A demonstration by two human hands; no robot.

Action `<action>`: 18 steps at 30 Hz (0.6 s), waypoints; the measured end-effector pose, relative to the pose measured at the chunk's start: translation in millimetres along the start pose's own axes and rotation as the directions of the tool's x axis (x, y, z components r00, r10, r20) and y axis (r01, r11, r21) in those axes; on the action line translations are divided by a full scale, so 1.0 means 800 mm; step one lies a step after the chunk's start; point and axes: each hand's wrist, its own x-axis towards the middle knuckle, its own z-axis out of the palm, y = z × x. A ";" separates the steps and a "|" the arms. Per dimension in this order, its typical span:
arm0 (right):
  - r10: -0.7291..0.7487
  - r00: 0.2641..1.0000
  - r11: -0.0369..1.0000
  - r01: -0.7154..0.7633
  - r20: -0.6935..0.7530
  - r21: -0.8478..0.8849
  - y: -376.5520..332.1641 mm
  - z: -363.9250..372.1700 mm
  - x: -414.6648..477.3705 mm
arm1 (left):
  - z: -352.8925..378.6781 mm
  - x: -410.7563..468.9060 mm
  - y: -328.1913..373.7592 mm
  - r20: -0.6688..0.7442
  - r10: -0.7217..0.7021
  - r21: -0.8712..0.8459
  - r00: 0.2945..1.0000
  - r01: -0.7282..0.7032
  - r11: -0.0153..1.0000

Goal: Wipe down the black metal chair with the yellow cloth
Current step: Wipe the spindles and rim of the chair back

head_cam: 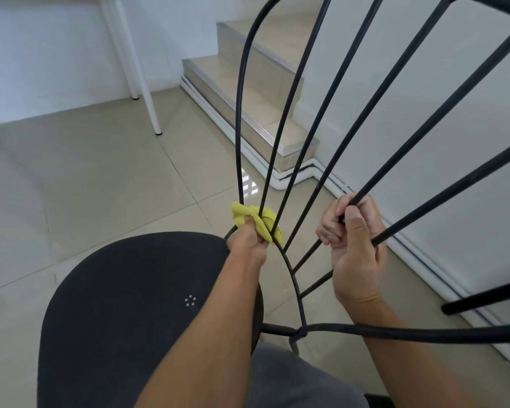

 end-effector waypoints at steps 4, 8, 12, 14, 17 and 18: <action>-0.005 1.000 1.000 0.005 0.003 -0.021 0.001 -0.001 0.000 | -0.010 -0.009 0.003 -0.079 0.087 0.034 0.993 -0.085 0.996; 0.006 1.000 0.998 -0.006 0.006 -0.063 -0.003 -0.001 0.001 | -0.045 -0.043 -0.002 -0.064 0.219 0.088 0.974 -0.214 0.973; 0.036 0.999 0.996 -0.033 0.031 -0.089 -0.009 0.000 0.000 | -0.075 -0.097 0.014 0.068 0.325 0.164 0.943 -0.332 0.929; 0.058 0.997 0.990 -0.051 0.048 -0.132 -0.017 0.001 -0.002 | -0.087 -0.123 0.021 0.154 0.377 0.204 0.913 -0.403 0.892; 0.133 0.987 0.967 -0.110 0.087 -0.229 -0.036 -0.004 -0.007 | -0.096 -0.163 0.032 0.253 0.429 0.234 0.867 -0.485 0.843; 0.160 0.981 0.959 -0.129 0.106 -0.254 -0.042 -0.007 -0.009 | -0.097 -0.176 0.034 0.281 0.438 0.241 0.854 -0.505 0.829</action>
